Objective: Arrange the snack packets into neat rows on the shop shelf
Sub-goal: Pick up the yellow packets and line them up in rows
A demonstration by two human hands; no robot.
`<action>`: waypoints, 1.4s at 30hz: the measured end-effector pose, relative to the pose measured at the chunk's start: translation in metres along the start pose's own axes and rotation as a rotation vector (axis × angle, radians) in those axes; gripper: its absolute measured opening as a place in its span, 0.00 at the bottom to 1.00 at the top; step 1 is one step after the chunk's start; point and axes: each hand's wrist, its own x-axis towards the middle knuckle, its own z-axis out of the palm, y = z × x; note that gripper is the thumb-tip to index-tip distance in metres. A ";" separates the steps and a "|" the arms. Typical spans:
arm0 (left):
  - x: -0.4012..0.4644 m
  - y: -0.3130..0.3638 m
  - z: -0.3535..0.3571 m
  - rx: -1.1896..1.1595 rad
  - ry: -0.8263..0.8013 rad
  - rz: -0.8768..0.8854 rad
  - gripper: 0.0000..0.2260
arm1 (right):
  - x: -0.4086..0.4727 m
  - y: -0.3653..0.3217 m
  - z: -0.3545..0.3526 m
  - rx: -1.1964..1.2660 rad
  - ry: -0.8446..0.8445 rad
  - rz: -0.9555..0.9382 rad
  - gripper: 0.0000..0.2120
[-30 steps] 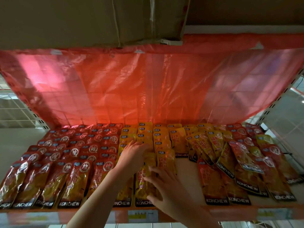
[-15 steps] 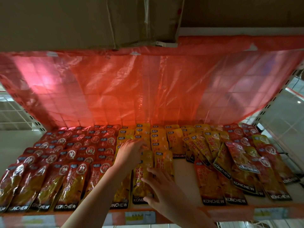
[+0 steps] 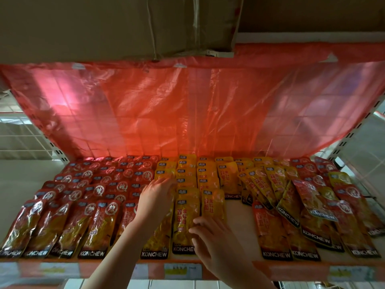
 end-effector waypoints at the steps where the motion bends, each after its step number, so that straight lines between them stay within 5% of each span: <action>1: -0.004 -0.001 0.001 0.010 -0.007 0.008 0.12 | 0.000 -0.001 0.000 0.009 -0.003 0.000 0.08; 10: -0.036 -0.004 0.014 0.208 0.026 0.218 0.16 | 0.004 -0.007 -0.004 0.049 -0.015 0.054 0.13; 28: -0.028 0.006 0.033 0.283 0.082 0.279 0.13 | 0.006 -0.009 -0.008 0.030 -0.047 0.102 0.12; 36: -0.036 0.018 0.037 0.257 0.108 0.281 0.16 | 0.005 0.005 0.008 -0.060 0.085 0.456 0.27; 42: -0.046 0.035 0.039 0.220 0.087 0.332 0.17 | 0.004 0.007 0.013 -0.046 0.084 0.414 0.24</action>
